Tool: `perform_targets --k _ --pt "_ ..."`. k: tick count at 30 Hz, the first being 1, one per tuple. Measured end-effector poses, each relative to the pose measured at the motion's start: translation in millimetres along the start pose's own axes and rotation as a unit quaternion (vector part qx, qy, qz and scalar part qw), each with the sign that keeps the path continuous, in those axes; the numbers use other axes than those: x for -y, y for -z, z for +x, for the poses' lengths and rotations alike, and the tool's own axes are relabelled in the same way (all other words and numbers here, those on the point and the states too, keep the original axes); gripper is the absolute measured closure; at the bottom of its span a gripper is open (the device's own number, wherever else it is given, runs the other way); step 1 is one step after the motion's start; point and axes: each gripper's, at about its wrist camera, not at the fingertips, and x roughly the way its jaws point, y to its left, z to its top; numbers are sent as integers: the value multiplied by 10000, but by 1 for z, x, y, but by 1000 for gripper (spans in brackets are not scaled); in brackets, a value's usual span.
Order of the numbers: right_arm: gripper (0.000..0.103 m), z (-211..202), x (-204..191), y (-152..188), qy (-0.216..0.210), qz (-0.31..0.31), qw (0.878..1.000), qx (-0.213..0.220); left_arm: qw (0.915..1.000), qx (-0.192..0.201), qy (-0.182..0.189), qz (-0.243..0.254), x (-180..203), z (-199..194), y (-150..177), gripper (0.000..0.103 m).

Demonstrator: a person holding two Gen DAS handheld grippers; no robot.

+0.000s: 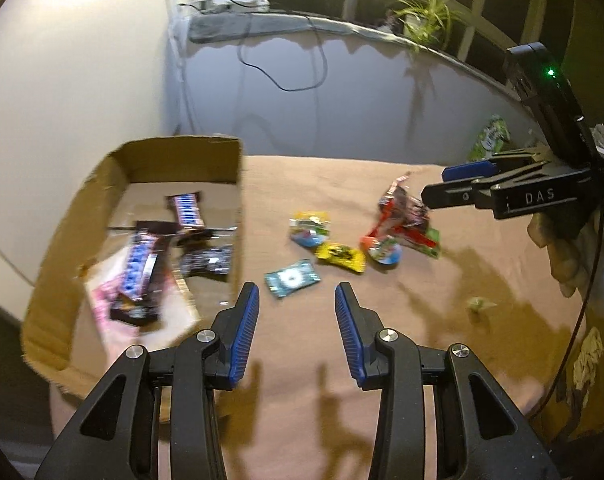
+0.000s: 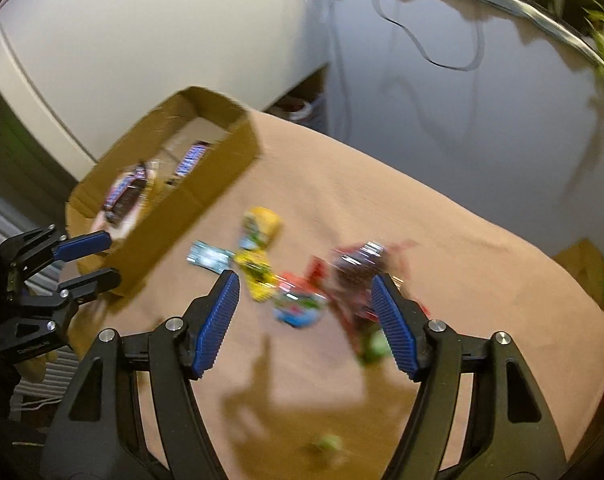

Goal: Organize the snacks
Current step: 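Move both tools back to the red-wrapped meat bags and close on them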

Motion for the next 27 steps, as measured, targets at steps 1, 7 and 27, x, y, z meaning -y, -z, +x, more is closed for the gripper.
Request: perform_targets --k 1,7,27 --pt "32 -1 9 4 61 60 10000 -10 10000 -33 29 20 5 5 -1 65" --pt "32 0 42 21 341 154 9993 -74 9998 -111 156 72 27 25 -10 65" --pt "32 43 42 30 -142 -602 9980 -125 9959 -388 806 127 68 100 -70 56"
